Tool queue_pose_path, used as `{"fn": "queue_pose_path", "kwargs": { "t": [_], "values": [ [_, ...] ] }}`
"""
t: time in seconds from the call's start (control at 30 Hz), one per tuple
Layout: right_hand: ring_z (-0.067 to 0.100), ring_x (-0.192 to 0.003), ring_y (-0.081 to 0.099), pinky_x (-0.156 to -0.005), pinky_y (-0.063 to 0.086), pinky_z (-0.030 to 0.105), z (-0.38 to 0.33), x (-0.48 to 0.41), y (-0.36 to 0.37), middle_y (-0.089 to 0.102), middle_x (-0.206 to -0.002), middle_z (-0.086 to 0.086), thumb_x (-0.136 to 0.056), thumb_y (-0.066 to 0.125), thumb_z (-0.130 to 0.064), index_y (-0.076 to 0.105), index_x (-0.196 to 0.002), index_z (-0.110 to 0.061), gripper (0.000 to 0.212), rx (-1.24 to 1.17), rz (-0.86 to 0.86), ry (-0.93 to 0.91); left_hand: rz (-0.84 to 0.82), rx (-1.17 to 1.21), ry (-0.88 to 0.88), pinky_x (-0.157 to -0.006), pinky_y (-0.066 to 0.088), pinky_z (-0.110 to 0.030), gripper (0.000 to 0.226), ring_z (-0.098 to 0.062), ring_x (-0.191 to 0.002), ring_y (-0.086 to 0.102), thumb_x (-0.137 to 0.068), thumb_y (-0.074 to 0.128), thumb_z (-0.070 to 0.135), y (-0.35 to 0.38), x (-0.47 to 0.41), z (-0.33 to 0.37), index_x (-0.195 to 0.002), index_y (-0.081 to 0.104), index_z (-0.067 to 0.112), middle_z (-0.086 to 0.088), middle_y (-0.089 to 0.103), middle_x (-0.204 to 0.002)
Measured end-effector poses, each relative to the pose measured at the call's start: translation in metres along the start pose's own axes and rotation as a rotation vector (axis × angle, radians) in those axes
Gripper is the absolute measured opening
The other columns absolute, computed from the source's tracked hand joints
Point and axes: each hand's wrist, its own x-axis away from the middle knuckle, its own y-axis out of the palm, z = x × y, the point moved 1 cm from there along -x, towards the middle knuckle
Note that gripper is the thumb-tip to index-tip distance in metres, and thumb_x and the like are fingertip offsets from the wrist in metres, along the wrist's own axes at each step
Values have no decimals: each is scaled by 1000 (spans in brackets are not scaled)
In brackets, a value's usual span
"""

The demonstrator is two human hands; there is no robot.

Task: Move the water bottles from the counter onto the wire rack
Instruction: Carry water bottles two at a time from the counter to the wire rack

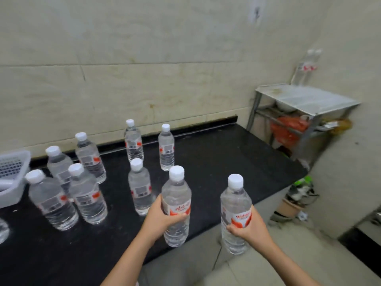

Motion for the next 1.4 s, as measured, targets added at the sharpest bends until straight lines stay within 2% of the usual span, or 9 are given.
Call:
{"fn": "queue_pose_path", "kwargs": {
  "t": [0.23,0.4,0.5,0.7,0.83,0.93,1.13,1.27,1.4],
  "values": [
    [-2,-73,61,-71,47,14,45,-7,-139,67,-91,-5,-34,71,-39,52,-94,-24,65,12,250,46,-153,1,4,-72,53,-24,73,-16,-88,69,-33,81,32,136,-44,21,-102,59,21,-2,72,-95],
    [-17,-77,59,-66,43,0,60,-31,-215,66,-96,-9,-37,74,-32,51,-103,-24,70,-8,357,68,-234,-18,16,-57,52,-16,51,-7,-72,70,-49,84,9,209,-98,34,-92,59,22,4,74,-76],
    [-16,-80,60,-69,43,0,73,-60,-261,67,-100,-8,-38,76,-32,52,-107,-23,73,19,377,79,-259,-9,55,-64,51,-24,46,-11,-76,69,-60,80,-3,248,-150,45,-94,60,20,1,73,-80],
    [15,-99,64,-83,50,23,88,-138,-347,68,-106,4,-40,76,-34,53,-110,-16,76,14,484,123,-317,64,129,-79,49,-36,55,-21,-87,64,-55,84,7,343,-262,87,-101,57,18,-3,67,-95],
    [8,-96,62,-80,49,12,92,-183,-400,66,-108,1,-55,81,-16,52,-113,-15,65,46,546,155,-374,95,165,-78,49,-36,50,-23,-88,62,-59,80,-3,413,-318,111,-98,56,18,1,65,-92],
    [-4,-87,56,-66,43,-2,97,-207,-437,63,-99,-8,-61,82,-5,51,-112,-16,60,53,590,160,-441,102,172,-81,49,-36,51,-17,-88,63,-51,81,9,458,-339,125,-94,57,25,1,66,-95],
    [7,-86,61,-78,50,23,117,-248,-508,64,-96,-5,-64,79,-1,51,-106,-22,55,21,661,122,-491,116,186,-74,51,-28,57,-14,-89,65,-43,79,26,538,-366,148,-96,58,25,2,68,-97],
    [-7,-74,64,-62,49,6,131,-279,-565,65,-94,-9,-58,80,-8,53,-101,-24,54,-56,614,35,-502,109,200,-70,52,-25,63,-10,-83,68,-41,84,27,599,-382,167,-99,60,25,4,70,-95],
    [-6,-73,65,-61,50,8,149,-315,-632,69,-94,-2,-46,77,-20,57,-105,-15,63,-102,579,-31,-424,100,288,-77,52,-29,62,-12,-86,66,-39,86,23,661,-399,195,-95,59,28,5,70,-94]
  ]
}}
